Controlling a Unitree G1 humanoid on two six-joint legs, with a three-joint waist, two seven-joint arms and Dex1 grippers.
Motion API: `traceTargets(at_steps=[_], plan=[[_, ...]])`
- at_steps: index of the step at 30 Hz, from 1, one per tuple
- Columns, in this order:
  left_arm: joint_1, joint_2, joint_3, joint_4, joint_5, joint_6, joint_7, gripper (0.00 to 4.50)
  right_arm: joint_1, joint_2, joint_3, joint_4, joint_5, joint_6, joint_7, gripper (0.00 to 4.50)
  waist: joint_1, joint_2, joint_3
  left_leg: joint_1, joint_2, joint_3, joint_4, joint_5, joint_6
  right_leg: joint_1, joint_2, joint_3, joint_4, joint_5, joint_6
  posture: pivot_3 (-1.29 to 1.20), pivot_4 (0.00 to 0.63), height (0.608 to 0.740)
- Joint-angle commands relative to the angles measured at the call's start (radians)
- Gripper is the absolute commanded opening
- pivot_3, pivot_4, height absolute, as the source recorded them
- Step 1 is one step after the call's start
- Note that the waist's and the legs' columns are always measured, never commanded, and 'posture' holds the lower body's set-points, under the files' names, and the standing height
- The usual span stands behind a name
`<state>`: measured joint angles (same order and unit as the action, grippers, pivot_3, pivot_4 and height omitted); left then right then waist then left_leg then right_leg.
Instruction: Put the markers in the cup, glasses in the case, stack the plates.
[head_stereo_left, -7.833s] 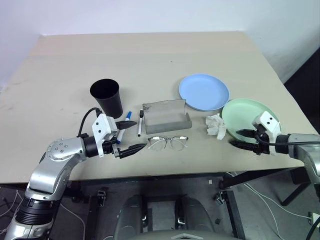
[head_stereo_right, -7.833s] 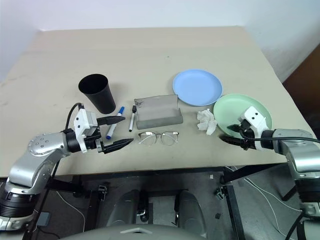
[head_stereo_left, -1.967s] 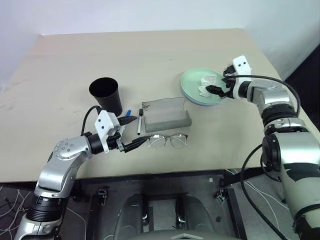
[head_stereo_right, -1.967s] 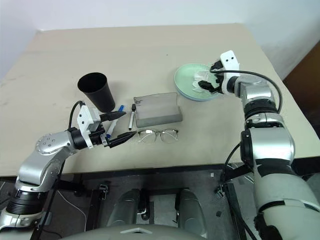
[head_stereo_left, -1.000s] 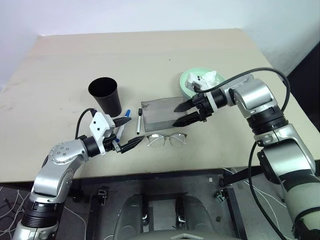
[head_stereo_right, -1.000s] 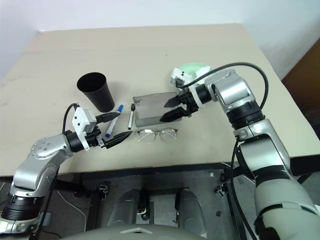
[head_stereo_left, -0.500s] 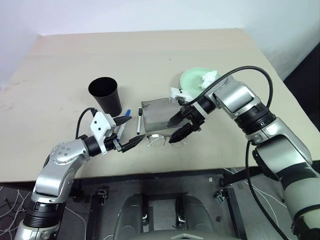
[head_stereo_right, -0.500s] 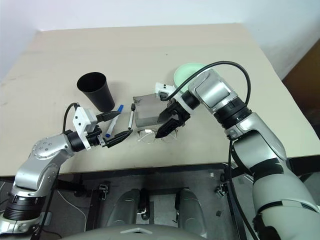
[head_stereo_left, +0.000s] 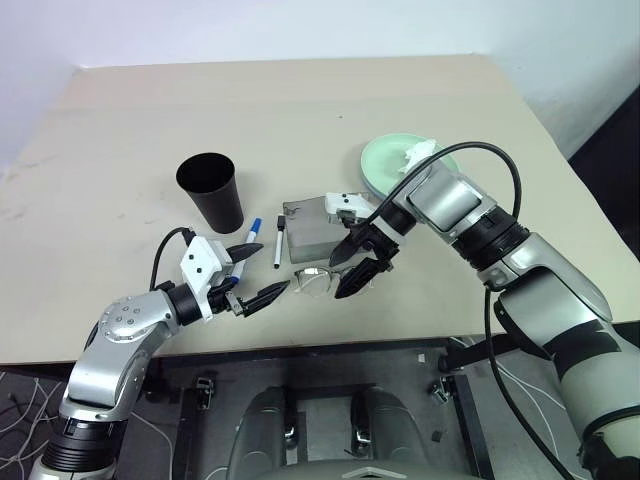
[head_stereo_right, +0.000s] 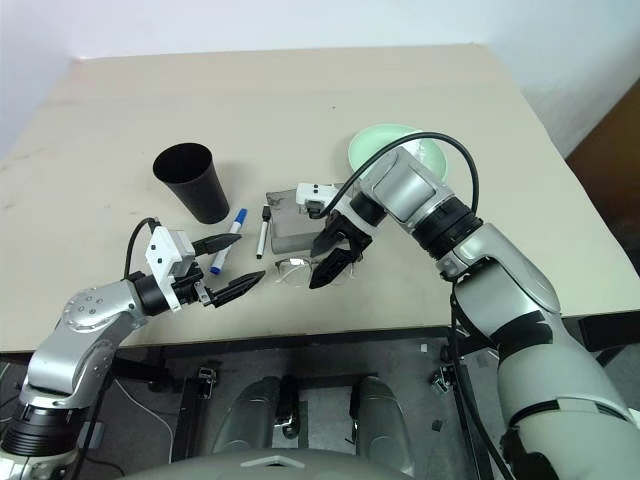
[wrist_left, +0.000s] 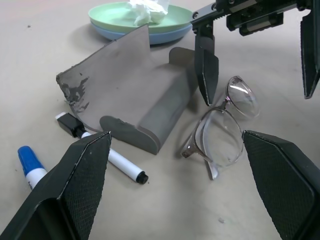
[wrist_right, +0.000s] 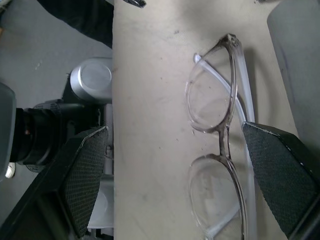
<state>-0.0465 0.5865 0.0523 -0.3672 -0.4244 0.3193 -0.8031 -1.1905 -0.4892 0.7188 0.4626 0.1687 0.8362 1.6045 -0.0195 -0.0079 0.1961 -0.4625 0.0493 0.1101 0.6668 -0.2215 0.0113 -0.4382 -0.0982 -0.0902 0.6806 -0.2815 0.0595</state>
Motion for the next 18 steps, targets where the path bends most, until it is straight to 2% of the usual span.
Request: traceTargets(at_steps=[1, 11, 17, 18], plan=[[0.008, 0.007, 0.012, -0.045, -0.005, -0.014, 0.0, 4.4, -0.017, 0.002, 0.002, -0.007, -0.014, -0.033, 0.01, 4.49, 0.0, 0.0, 0.0, 0.0, 0.0, 0.0, 0.0, 0.0, 0.0, 0.0, 0.0, 0.0, 0.0, 0.0, 0.0, 0.0, 0.15, 0.701], [0.007, 0.002, 0.004, -0.043, -0.003, -0.015, 0.001, 4.4, -0.016, 0.002, 0.0, -0.018, -0.02, -0.031, 0.01, 4.49, 0.001, 0.0, 0.0, 0.0, 0.0, 0.0, 0.0, 0.0, 0.0, 0.0, 0.0, -0.001, 0.0, 0.0, 0.0, 0.0, 0.15, 0.701], [-0.002, -0.002, -0.002, -0.033, 0.002, -0.019, 0.001, 4.4, -0.016, 0.001, 0.005, -0.021, -0.024, -0.032, 0.01, 2.65, 0.001, 0.0, 0.0, 0.0, 0.0, 0.0, 0.0, 0.0, 0.0, 0.0, 0.001, -0.001, 0.0, 0.0, 0.0, 0.0, 0.15, 0.701], [-0.002, -0.003, -0.003, -0.033, 0.003, -0.02, 0.001, 4.4, -0.014, 0.001, 0.005, -0.021, -0.026, -0.032, 0.01, 2.65, 0.001, 0.0, 0.0, 0.0, 0.0, 0.0, 0.0, 0.0, 0.0, 0.0, 0.001, -0.001, 0.0, 0.0, 0.0, 0.0, 0.15, 0.701]])
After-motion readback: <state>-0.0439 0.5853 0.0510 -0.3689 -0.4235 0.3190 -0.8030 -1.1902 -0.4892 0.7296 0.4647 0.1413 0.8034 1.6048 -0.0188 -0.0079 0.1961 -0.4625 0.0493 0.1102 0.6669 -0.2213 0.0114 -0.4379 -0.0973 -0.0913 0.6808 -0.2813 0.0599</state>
